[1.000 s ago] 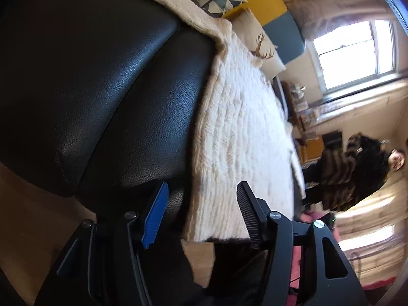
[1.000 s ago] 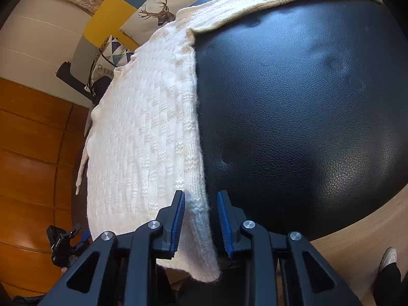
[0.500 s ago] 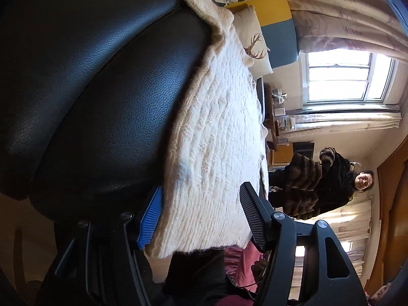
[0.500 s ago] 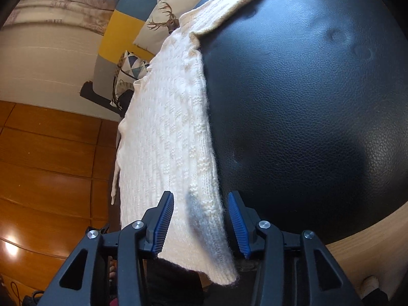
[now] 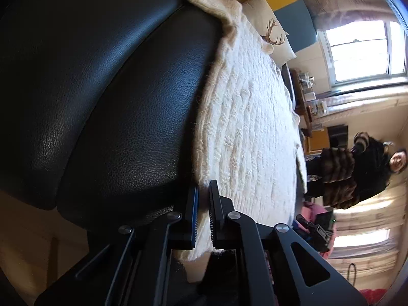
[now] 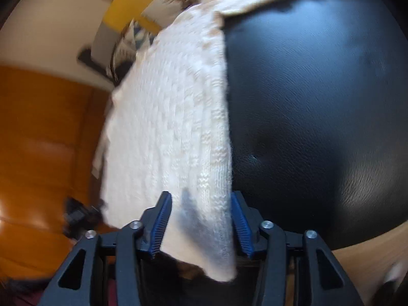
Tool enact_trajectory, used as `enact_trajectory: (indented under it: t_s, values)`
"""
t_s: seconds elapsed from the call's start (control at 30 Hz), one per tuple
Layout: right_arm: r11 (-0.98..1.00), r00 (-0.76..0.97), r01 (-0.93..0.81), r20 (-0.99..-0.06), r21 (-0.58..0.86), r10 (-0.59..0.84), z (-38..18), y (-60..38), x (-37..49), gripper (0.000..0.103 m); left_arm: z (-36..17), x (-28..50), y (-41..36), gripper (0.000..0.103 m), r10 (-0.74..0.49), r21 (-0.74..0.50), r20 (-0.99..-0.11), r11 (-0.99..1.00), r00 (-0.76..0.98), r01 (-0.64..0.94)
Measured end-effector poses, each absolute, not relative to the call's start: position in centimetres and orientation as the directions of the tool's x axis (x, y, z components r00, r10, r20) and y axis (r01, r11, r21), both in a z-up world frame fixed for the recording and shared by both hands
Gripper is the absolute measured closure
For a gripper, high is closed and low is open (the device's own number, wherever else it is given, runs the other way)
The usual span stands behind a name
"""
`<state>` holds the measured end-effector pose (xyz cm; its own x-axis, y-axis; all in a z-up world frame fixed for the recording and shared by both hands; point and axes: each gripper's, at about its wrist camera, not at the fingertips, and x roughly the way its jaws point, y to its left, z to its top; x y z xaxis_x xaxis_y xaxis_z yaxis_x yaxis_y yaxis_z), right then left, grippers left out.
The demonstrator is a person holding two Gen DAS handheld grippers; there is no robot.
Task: Fold clothes
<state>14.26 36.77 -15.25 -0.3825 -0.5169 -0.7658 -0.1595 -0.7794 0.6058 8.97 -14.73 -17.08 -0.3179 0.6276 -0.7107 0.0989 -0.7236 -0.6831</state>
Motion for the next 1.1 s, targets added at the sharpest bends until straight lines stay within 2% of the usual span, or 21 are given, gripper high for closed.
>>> enact_trajectory:
  t_s: [0.03,0.13,0.23,0.33,0.43,0.5,0.53,0.63,0.7,0.77,0.8,0.87,0.93,1.0,1.03,1.1]
  values:
    - [-0.811,-0.371,-0.181,-0.802,0.556,-0.468,-15.1,36.5,14.2,0.095,-16.8,9.0,-14.4,0.098,0.608,-0.663,-0.725,-0.744,-0.323,0.085]
    - [-0.832,-0.378,-0.208,-0.826,0.515,-0.418,-14.7,36.1,14.4,0.098,-14.8,9.6,-13.8,0.099,0.565,-0.617,-0.733,-0.787,-0.379,0.021]
    - [-0.852,-0.420,-0.168,-0.818,0.496,-0.393,-12.2,35.3,14.6,0.098,-12.0,10.4,-13.7,0.099,0.561,-0.605,-0.702,-0.795,-0.438,-0.048]
    - [-0.861,-0.446,-0.132,-0.805,0.491,-0.391,-10.1,35.5,15.4,0.098,-11.4,10.9,-13.8,0.099,0.557,-0.590,-0.712,-0.805,-0.428,-0.067]
    - [-0.891,-0.354,-0.180,-0.873,0.416,-0.336,-12.9,36.0,15.3,0.098,-14.0,11.2,-14.1,0.099,0.515,-0.545,-0.778,-0.838,-0.359,-0.023]
    - [-0.887,-0.331,-0.210,-0.884,0.411,-0.331,-14.2,36.5,15.1,0.098,-16.0,11.3,-14.6,0.099,0.514,-0.548,-0.802,-0.836,-0.304,0.030]
    - [-0.888,-0.329,-0.220,-0.887,0.405,-0.323,-13.8,36.7,15.0,0.096,-15.9,11.4,-14.9,0.098,0.527,-0.564,-0.792,-0.825,-0.309,0.038]
    - [-0.911,-0.348,-0.245,-0.907,0.332,-0.237,-11.2,37.2,14.9,0.079,-14.0,11.1,-16.3,0.095,0.515,-0.562,-0.778,-0.827,-0.360,0.032]
    - [-0.933,-0.417,-0.228,-0.894,0.280,-0.166,-8.8,37.0,14.5,0.078,-12.5,10.3,-17.4,0.091,0.472,-0.538,-0.772,-0.842,-0.425,0.043]
    - [-0.921,-0.458,-0.176,-0.857,0.348,-0.236,-7.8,36.0,13.5,0.075,-11.5,9.0,-17.7,0.090,0.457,-0.547,-0.746,-0.835,-0.485,0.055]
    - [-0.909,-0.453,-0.138,-0.841,0.392,-0.294,-8.1,34.9,12.7,0.075,-11.3,8.1,-17.1,0.090,0.491,-0.577,-0.723,-0.816,-0.487,0.035]
    - [-0.923,-0.432,-0.100,-0.852,0.372,-0.297,-9.2,32.3,11.3,0.075,-11.1,6.6,-15.4,0.089,0.544,-0.609,-0.698,-0.793,-0.464,-0.014]
    - [-0.939,-0.392,-0.084,-0.877,0.334,-0.277,-10.9,30.7,10.7,0.075,-11.7,5.4,-13.0,0.089,0.540,-0.575,-0.727,-0.816,-0.424,-0.052]
    - [-0.944,-0.347,-0.119,-0.904,0.307,-0.250,-12.9,31.0,10.1,0.076,-13.9,4.3,-11.5,0.089,0.481,-0.502,-0.808,-0.864,-0.339,-0.030]
    - [-0.944,-0.337,-0.132,-0.909,0.302,-0.243,-13.7,31.2,9.9,0.079,-14.7,4.3,-11.6,0.092,0.476,-0.499,-0.815,-0.867,-0.329,-0.019]
    - [-0.927,-0.357,-0.140,-0.891,0.348,-0.280,-13.8,32.0,10.8,0.079,-15.3,4.3,-12.4,0.092,0.492,-0.521,-0.809,-0.854,-0.322,0.005]
